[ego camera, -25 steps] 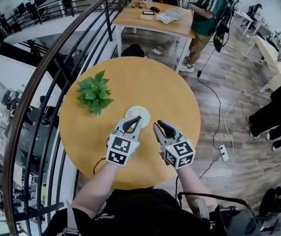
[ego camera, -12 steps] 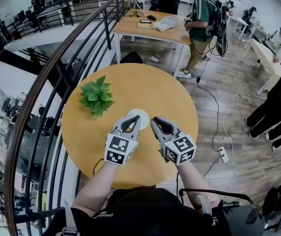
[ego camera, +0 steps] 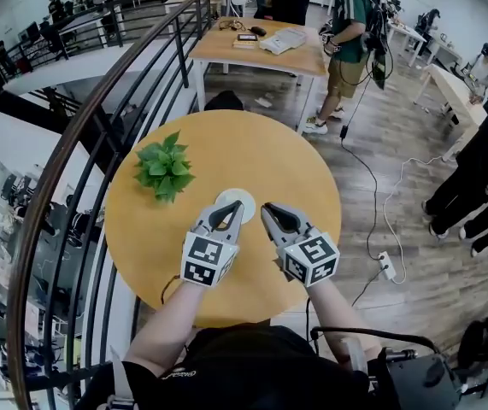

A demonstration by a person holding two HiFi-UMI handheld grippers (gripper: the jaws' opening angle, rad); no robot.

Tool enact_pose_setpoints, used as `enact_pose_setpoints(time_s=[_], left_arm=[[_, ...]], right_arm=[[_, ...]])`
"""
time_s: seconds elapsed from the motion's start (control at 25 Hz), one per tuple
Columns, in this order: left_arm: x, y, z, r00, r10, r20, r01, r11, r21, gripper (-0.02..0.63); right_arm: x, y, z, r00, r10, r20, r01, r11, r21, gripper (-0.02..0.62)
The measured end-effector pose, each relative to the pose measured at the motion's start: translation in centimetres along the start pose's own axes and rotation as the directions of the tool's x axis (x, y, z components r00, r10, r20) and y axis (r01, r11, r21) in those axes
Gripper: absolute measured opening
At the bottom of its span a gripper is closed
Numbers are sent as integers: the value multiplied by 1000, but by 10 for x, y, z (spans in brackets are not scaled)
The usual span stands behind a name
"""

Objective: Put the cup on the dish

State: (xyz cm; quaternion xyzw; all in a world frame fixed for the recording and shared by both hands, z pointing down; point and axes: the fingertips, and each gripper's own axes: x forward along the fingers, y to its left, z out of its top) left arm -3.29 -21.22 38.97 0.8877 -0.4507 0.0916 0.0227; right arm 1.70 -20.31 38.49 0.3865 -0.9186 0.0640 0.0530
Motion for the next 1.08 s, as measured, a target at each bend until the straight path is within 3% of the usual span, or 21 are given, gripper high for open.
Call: enact_pose_setpoints(time_s=[1.08], left_arm=[[6, 3, -13, 1000, -1, -27, 0, 1000, -29, 6]], right_arm=[[5, -3, -15, 1000, 7, -24, -7, 1000, 15, 20]])
